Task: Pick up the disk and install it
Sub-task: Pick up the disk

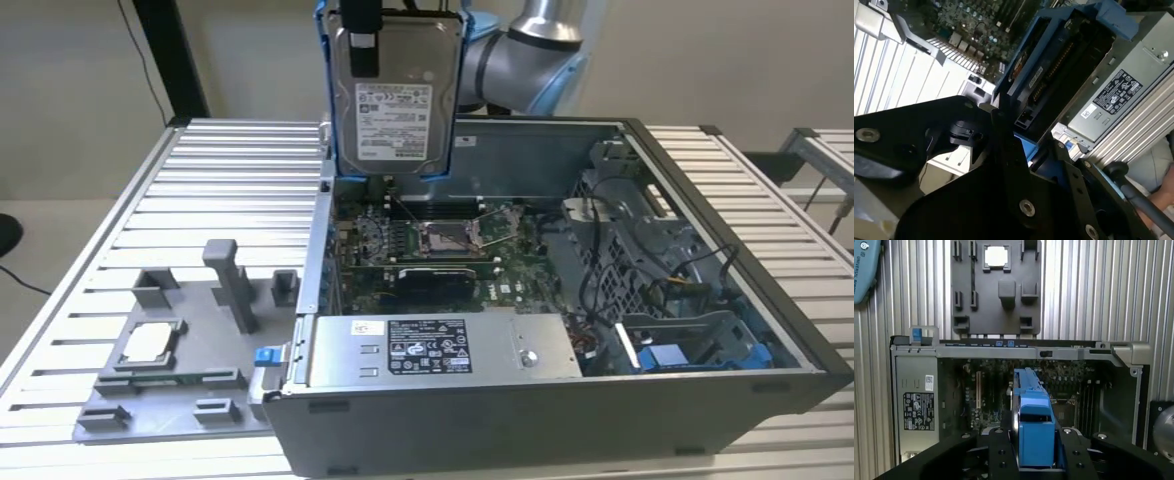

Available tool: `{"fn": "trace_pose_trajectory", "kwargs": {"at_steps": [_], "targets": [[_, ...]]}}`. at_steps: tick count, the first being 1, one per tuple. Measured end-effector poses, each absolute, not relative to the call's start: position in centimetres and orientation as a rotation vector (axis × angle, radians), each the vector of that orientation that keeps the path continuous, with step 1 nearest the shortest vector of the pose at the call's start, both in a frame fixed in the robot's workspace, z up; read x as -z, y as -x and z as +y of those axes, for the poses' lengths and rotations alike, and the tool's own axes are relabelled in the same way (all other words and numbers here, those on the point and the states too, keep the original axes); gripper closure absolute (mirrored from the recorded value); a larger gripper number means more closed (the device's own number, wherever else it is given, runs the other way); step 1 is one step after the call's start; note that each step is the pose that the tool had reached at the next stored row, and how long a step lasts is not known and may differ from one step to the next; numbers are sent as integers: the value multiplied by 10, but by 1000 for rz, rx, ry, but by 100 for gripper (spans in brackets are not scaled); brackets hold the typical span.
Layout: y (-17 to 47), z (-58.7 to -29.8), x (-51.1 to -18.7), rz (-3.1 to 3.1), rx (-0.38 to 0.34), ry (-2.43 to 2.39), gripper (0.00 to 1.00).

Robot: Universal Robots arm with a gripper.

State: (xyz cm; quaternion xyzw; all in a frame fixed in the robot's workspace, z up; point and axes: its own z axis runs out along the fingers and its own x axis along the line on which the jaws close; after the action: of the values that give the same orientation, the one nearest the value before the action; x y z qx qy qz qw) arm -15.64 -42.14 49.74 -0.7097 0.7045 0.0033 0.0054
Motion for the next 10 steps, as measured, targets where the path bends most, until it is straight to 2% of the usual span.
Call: {"fn": "trace_pose_trajectory", "kwargs": {"at_steps": [10], "targets": [[136, -443, -497, 2206, -11, 2222, 100]]}}
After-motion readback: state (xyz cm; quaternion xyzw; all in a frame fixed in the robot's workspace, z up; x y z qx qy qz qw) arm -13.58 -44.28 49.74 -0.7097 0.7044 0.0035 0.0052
